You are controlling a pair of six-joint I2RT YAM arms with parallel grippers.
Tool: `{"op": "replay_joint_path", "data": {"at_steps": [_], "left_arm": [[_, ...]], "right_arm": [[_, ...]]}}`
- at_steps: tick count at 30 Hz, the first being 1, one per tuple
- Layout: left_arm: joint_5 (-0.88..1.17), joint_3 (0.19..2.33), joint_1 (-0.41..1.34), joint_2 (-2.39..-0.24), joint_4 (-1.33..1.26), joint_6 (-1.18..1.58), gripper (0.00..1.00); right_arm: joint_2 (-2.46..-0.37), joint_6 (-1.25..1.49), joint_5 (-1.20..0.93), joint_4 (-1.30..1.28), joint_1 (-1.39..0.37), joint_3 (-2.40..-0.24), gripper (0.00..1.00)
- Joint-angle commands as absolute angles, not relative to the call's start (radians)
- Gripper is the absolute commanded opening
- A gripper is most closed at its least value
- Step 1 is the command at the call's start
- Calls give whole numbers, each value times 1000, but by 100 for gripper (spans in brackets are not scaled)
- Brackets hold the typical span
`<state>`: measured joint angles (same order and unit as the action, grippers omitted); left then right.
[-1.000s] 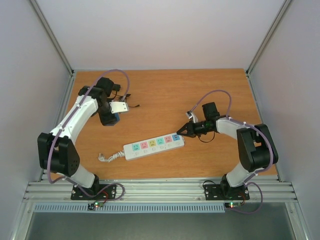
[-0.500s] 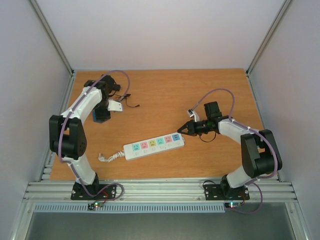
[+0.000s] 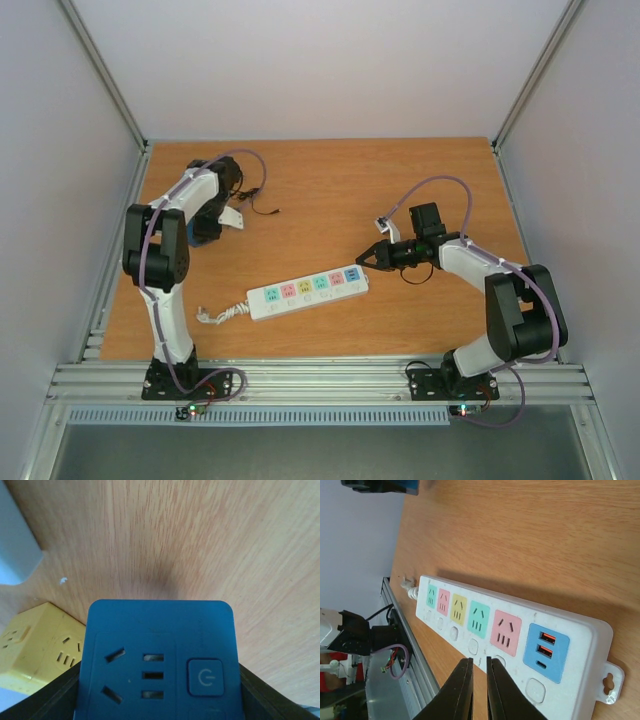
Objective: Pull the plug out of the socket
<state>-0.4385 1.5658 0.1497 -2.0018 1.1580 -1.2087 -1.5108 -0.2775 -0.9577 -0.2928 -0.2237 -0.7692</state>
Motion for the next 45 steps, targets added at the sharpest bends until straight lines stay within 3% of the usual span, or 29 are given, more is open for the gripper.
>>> {"op": "replay_joint_path", "data": {"at_steps": [1,9,14,23,28,37,45], "left_arm": [[-516,1618,143,-2056,1170,-1220,40],[-591,1634,143,-2129,1171,-1210,49],[-584,1642,143,-2135,1184,-1197,72],[-484,1718,143,-2121,1268,-1126,97],[-405,1786,143,-2095,1295,-1097,100],[-167,2025,143,-2062,1292,-936,100],[120,1982,143,-1910,1139,-679,100]], "right_arm": [[-1475,-312,-957,-308,-222,-759,11],[-1474,-321,-955,-313,-221,-757,12],[-1467,-324,-953,-313,-219,-755,14],[-1453,-334,-957,-305,-220,-761,21],[-1453,-371,-969,-322,-221,-790,33],[-1491,-519,-991,-436,-222,-902,67],[-1552,-660,-1007,-530,-259,-1032,86]]}}
